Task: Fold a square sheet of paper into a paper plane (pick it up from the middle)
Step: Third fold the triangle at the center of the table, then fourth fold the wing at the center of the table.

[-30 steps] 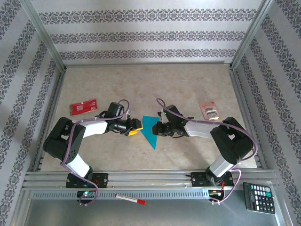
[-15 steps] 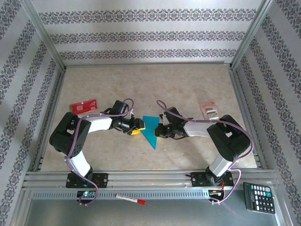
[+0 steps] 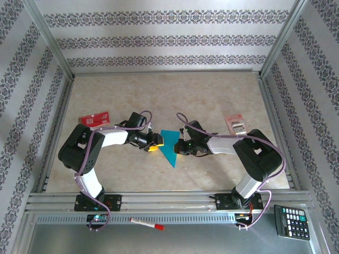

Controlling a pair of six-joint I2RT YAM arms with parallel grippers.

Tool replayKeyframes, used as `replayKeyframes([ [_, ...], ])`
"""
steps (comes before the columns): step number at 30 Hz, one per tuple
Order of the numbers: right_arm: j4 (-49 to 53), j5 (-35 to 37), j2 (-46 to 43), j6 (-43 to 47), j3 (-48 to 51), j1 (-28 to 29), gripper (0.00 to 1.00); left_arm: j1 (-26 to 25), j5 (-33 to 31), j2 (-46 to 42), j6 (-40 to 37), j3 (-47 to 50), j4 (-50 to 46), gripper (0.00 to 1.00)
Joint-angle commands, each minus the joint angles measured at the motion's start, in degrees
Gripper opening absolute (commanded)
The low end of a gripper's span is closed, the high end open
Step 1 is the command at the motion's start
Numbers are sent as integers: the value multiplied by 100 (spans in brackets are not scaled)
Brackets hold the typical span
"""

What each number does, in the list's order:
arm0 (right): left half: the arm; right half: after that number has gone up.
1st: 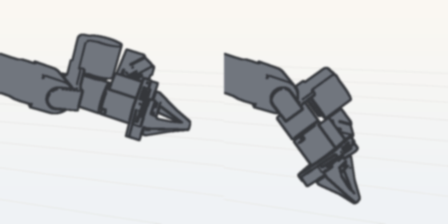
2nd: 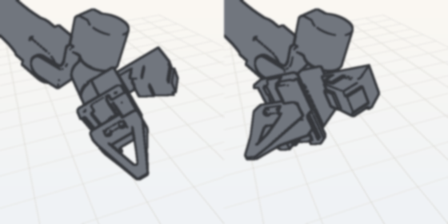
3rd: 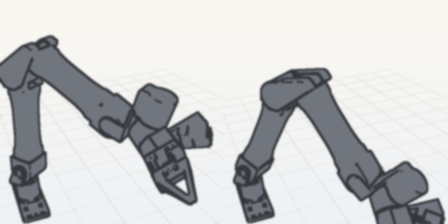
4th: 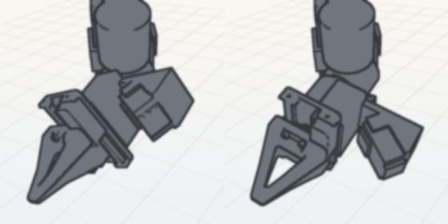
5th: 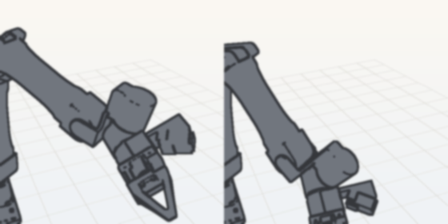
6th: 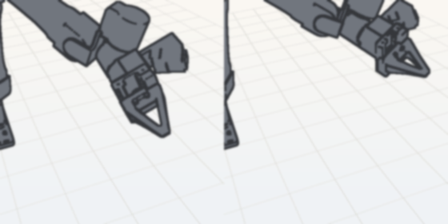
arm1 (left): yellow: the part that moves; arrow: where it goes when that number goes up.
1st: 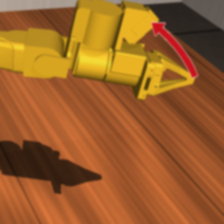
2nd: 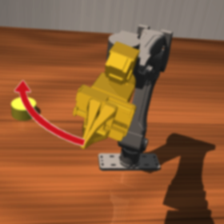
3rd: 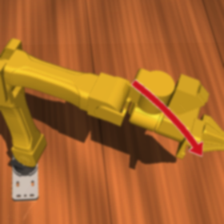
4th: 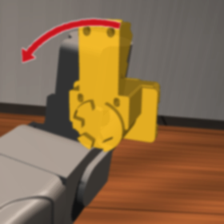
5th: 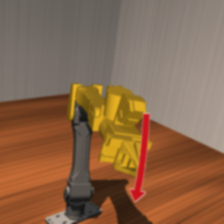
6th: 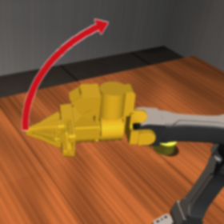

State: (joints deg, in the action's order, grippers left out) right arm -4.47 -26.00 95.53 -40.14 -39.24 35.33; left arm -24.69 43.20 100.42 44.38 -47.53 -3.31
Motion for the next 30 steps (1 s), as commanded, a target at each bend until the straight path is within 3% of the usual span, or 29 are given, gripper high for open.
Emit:
replayKeyframes([
  [1,193,140,85,129,163,-74,2,-36,-158,-138,-140,33,-287,46],
  [23,220,156,6,137,224,-97,0,-40,313,118,-52,-222,158,43],
  [30,302,72,45,273,150,-156,0,-43,310,304,-289,-366,142,30],
])
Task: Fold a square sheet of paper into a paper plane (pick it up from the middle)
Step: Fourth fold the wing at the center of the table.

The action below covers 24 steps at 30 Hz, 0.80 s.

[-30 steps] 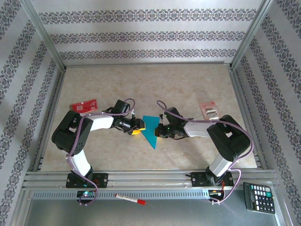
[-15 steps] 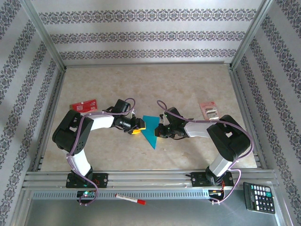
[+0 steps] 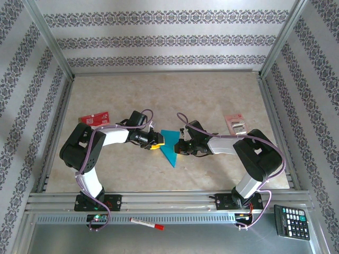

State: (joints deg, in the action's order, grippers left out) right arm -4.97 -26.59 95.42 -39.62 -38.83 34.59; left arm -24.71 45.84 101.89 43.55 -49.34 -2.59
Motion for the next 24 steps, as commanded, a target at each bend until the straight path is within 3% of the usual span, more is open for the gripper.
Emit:
replayKeyframes([
  [1,364,118,64,255,95,-92,0,-35,-8,190,-243,-205,32,26],
  [9,1127,381,-361,1010,-474,49,12,-61,-424,-132,83,-46,37,1],
  [16,1477,1945,-1058,1349,-754,1130,29,-65,-638,-827,755,270,-269,0],
  [24,1427,3909,-767,860,-1029,2332,45,-69,-732,-1190,1564,406,-304,0],
])
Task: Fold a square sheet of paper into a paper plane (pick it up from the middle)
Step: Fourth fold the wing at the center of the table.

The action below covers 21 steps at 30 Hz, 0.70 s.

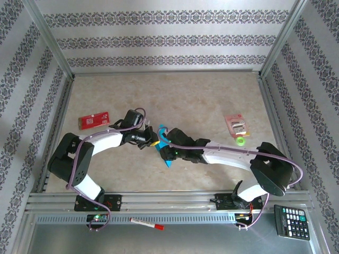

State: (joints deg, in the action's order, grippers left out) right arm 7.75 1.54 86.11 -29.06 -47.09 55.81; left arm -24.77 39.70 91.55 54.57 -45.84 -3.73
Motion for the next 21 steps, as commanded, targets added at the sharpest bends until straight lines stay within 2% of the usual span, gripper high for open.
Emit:
replayKeyframes([
  [1,201,1320,261,-268,-273,342,46,-56,-146,-204,515,57,-210,0],
  [5,545,2134,606,-652,-570,745,47,-55,-171,-242,614,-4,-328,0],
  [10,1048,2700,1048,-997,-981,992,43,-54,-226,-266,661,-6,-374,0],
  [21,1763,3190,1782,-1399,-1660,1186,38,-64,-286,-299,696,82,-314,0],
])
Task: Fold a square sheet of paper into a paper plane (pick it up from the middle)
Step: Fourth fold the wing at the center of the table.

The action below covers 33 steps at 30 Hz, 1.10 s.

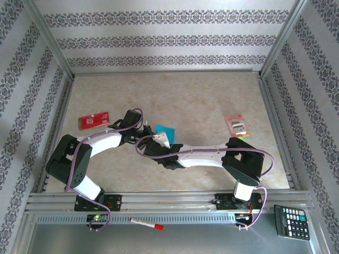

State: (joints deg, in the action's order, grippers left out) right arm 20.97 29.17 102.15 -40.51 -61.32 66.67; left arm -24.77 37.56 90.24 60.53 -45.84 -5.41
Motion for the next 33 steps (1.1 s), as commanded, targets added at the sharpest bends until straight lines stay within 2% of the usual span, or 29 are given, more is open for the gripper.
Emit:
replayKeyframes([
  [1,545,486,246,-304,-310,110,37,-69,-65,-165,107,92,-148,0],
  [11,970,856,669,-433,-647,184,34,-71,-27,-146,97,98,-102,0],
  [33,926,872,725,-457,-608,179,23,-65,-3,-90,59,147,-44,0],
])
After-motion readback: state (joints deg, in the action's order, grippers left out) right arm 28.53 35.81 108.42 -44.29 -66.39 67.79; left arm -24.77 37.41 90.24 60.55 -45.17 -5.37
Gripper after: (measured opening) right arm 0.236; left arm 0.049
